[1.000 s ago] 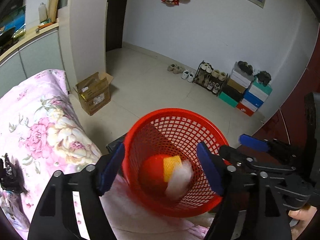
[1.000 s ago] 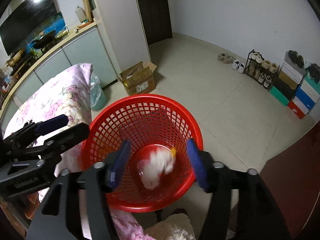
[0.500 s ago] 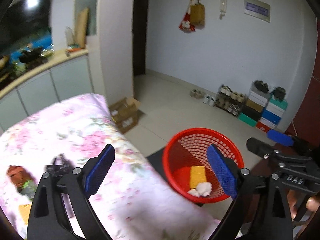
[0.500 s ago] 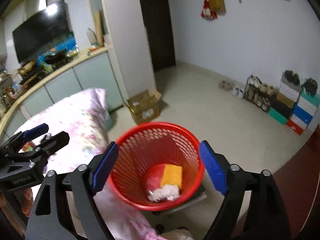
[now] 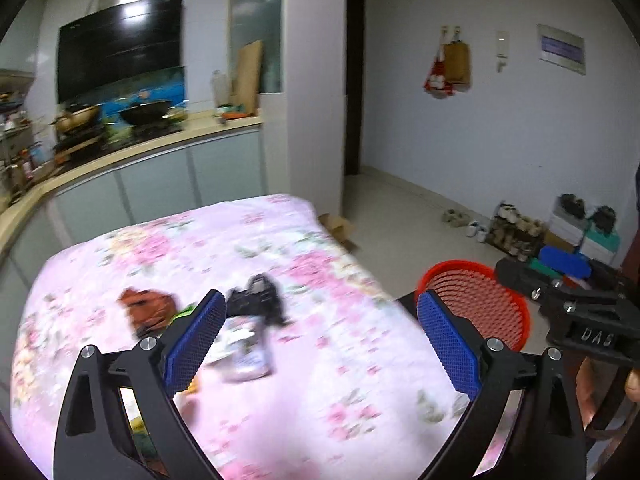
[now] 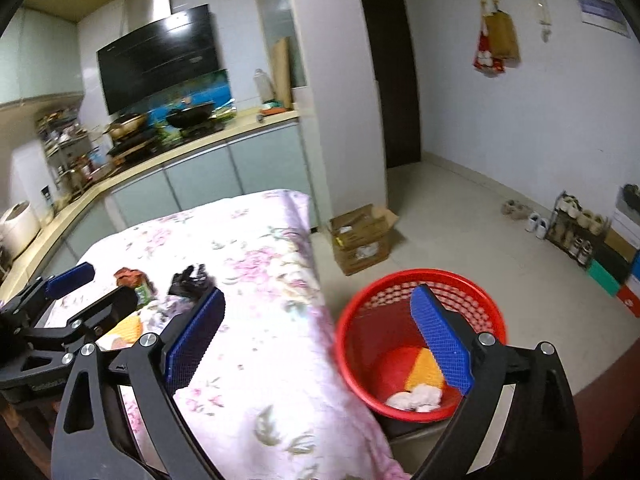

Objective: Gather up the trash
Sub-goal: 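Move both tools back over the trash pile on the bed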

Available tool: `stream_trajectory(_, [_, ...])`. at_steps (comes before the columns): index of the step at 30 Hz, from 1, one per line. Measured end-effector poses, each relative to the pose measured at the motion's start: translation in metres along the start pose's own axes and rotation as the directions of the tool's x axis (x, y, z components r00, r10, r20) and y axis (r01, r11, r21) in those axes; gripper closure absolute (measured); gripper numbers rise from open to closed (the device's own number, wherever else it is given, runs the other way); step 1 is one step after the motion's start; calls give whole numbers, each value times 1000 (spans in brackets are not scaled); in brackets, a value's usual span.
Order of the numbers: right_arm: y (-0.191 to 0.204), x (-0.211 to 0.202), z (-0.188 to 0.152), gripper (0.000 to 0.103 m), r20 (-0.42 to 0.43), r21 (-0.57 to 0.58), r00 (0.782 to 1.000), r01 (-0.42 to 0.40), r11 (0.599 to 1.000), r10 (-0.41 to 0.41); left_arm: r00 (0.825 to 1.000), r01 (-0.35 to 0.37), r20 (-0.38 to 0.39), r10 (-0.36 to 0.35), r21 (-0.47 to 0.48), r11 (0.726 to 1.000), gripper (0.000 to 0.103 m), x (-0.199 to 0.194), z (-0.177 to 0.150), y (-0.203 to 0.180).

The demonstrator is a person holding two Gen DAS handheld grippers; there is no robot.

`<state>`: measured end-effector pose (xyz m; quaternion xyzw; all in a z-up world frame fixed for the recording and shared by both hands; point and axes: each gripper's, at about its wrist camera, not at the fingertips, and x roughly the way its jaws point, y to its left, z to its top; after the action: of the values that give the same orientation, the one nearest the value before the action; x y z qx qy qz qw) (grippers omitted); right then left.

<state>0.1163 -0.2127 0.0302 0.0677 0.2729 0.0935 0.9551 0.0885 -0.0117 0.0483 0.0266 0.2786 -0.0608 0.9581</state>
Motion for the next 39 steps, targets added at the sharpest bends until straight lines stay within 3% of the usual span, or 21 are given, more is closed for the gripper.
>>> stream_trajectory(3, [15, -3, -3, 9, 68, -43, 997, -37, 998, 40, 998, -65, 8, 65, -6, 998, 10, -13, -7, 13])
stream_trajectory(9, [39, -1, -1, 9, 8, -102, 993, -116, 988, 117, 992, -128, -31, 126, -90, 988, 10, -35, -19, 67])
stream_trajectory(16, [56, 10, -8, 9, -88, -76, 980, -186, 980, 179, 964, -266, -72, 256, -258, 929, 10, -68, -35, 161])
stream_trajectory(20, [62, 15, -15, 9, -122, -73, 974, -201, 977, 192, 951, -309, -94, 295, -306, 900, 10, -82, -51, 188])
stream_trajectory(23, [70, 23, -18, 9, -146, -67, 968, -215, 974, 203, 959, -284, -117, 260, -321, 904, 10, -85, -66, 193])
stream_trajectory(28, [78, 29, -19, 9, -169, -72, 963, -223, 972, 208, 978, -170, -167, 125, -290, 942, 10, -69, -94, 174])
stream_trajectory(33, [85, 36, -22, 9, -195, -76, 958, -228, 971, 210, 974, -82, -226, 23, -252, 964, 10, -39, -120, 158])
stream_trajectory(39, [87, 43, -25, 9, -220, -68, 954, -223, 972, 203, 964, -42, -265, -21, -229, 973, 11, -12, -133, 153])
